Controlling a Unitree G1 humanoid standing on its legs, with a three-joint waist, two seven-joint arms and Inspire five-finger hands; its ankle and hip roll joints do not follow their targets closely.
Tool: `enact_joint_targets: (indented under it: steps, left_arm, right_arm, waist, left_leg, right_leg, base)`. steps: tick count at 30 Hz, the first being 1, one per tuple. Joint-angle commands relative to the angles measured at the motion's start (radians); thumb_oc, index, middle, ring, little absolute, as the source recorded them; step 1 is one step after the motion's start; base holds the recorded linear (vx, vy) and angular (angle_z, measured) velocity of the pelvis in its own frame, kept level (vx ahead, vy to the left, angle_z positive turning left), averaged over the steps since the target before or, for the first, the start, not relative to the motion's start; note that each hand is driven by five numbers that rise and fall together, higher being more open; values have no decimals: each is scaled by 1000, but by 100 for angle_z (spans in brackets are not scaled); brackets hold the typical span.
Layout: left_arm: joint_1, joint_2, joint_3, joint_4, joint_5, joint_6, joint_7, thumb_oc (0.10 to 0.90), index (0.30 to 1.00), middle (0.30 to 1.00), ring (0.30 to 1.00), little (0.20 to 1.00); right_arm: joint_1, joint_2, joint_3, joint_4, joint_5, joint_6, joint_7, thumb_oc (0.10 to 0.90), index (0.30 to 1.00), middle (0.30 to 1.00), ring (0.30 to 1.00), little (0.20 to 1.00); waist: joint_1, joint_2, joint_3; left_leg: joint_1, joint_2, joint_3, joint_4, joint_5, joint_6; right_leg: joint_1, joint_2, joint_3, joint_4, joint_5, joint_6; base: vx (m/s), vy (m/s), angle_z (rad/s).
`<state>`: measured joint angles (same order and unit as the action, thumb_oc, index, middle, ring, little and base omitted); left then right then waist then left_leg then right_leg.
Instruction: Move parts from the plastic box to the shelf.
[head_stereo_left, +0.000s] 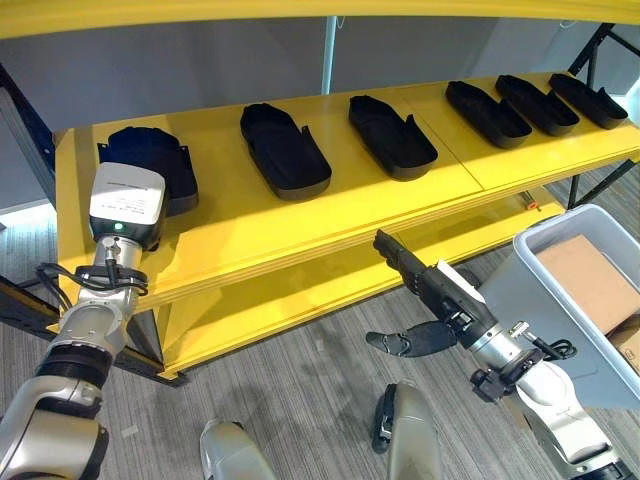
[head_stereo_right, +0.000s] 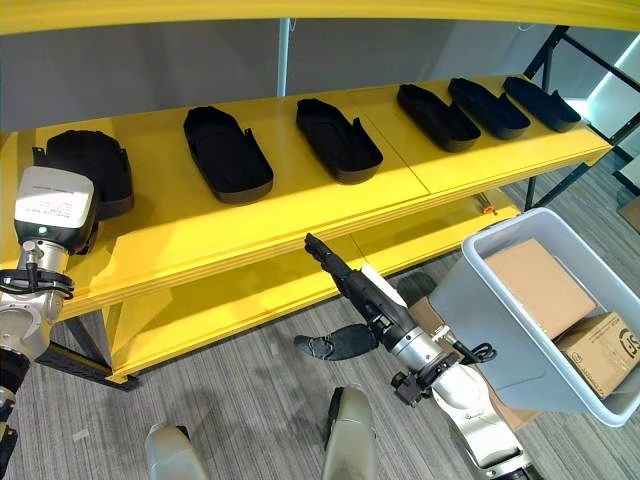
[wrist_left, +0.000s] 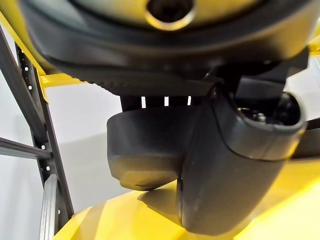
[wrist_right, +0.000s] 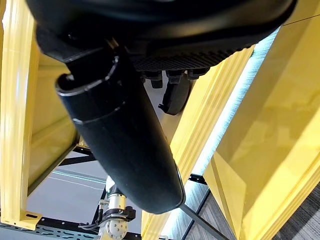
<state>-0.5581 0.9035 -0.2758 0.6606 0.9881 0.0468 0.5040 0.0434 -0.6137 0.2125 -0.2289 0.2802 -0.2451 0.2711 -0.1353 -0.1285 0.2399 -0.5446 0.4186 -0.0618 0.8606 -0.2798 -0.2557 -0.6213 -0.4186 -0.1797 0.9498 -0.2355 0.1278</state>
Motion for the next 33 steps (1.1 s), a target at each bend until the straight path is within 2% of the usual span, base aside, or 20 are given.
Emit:
enact_joint_targets:
  steps: [1, 12, 13, 14, 16, 19, 22, 33]
  left_arm:
    - [-20, 63, 34, -12, -18, 45, 30, 400, 300, 300, 300, 300]
    - [-99, 37, -42, 69, -57, 40, -15, 404, 305, 305, 305, 305]
    - [-103, 36, -42, 63, -60, 40, -28, 778, 830, 830, 830, 830]
    - [-103, 36, -42, 62, -60, 40, -30, 900, 1000, 1000, 1000, 1000]
    - [-100, 28, -41, 52, -65, 34, -33, 900, 1000, 1000, 1000, 1000]
    - [-65, 3, 9, -17, -103, 30, -108, 900, 1000, 1000, 1000, 1000]
    - [-22, -19, 75, -95, -139, 19, -132, 900, 1000, 1000, 1000, 1000]
    - [12, -15, 140, -144, -176, 18, -184, 900, 1000, 1000, 1000, 1000]
  right_arm:
    - [-51, -12, -88, -92, 74, -116, -21, 900, 1000, 1000, 1000, 1000]
    - [-61, -25, -88, -88, 60, -114, -31, 900, 1000, 1000, 1000, 1000]
    - [-60, -25, -91, -88, 60, -112, -30, 900, 1000, 1000, 1000, 1000]
    - [-60, -25, -92, -88, 60, -112, -30, 900, 1000, 1000, 1000, 1000]
    - [-59, -22, -90, -85, 61, -109, -29, 900, 1000, 1000, 1000, 1000]
    - [-46, -13, -113, -88, 45, -93, -25, 900, 1000, 1000, 1000, 1000]
    - [-34, 5, -131, -89, 35, -78, -22, 900, 1000, 1000, 1000, 1000]
    - [-17, 16, -144, -90, 28, -53, -6, 900, 1000, 1000, 1000, 1000]
  waist:
    - [5, 17, -57]
    - [-5, 15, -44]
    - [-3, 14, -42]
    - [-3, 14, -42]
    - [-3, 14, -40]
    - [7, 13, -32]
    - [15, 13, -28]
    - [21, 18, -22]
  left_leg:
    - [0, -17, 3, -69, 67, 66]
    - [-6, -11, 1, -62, 70, 64]
    - [-8, -12, -2, -59, 69, 65]
    - [-9, -12, -2, -58, 68, 65]
    - [-10, -12, -2, -54, 66, 66]
    - [-7, -12, -4, -52, 58, 64]
    - [-10, -15, -6, -58, 64, 65]
    - [-12, -14, -10, -51, 55, 65]
  right_leg:
    - [56, -16, 53, -57, -40, 31]
    - [39, -10, 63, -48, -40, 31]
    - [37, -10, 64, -46, -41, 31]
    - [36, -10, 65, -45, -41, 31]
    - [35, -11, 66, -41, -43, 30]
    - [41, -11, 66, -31, -57, 30]
    - [43, -12, 61, -33, -55, 26]
    - [45, -14, 56, -28, -63, 27]
  base:
    - [0, 0, 0]
    - [3, 1, 1]
    - [0, 0, 0]
    - [1, -2, -6]
    - [7, -6, -5]
    - [21, -12, 0]
    - [-2, -4, 1]
    - [1, -3, 1]
